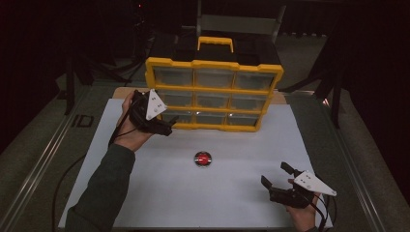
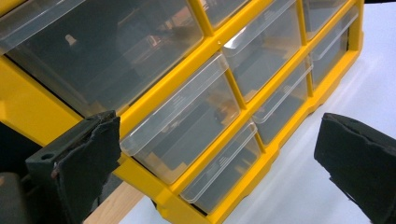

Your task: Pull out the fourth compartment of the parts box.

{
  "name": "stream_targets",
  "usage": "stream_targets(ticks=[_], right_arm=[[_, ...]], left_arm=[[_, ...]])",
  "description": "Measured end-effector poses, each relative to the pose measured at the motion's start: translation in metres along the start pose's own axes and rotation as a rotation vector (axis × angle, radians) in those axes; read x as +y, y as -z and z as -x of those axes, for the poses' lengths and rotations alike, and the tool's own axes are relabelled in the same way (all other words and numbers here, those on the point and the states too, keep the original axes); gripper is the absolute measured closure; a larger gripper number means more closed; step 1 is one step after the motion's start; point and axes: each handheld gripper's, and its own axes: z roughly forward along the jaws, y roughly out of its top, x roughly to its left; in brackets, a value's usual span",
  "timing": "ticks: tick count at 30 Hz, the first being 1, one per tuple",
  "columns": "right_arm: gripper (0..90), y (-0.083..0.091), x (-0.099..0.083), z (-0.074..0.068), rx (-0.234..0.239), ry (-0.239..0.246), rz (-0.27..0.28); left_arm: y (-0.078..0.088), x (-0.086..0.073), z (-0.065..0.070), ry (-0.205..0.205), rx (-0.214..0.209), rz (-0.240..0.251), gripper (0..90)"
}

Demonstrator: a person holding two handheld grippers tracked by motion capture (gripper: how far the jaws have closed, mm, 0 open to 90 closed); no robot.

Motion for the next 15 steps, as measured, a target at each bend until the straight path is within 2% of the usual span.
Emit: stream_targets(ticks=[15], right_arm=[[9.2,0.0,0.0,0.0,0.0,-0.001,0.002]], left_arm=[[-0.012,-0.004,-0.002,-0.028,0.02,-0.046,1.0]])
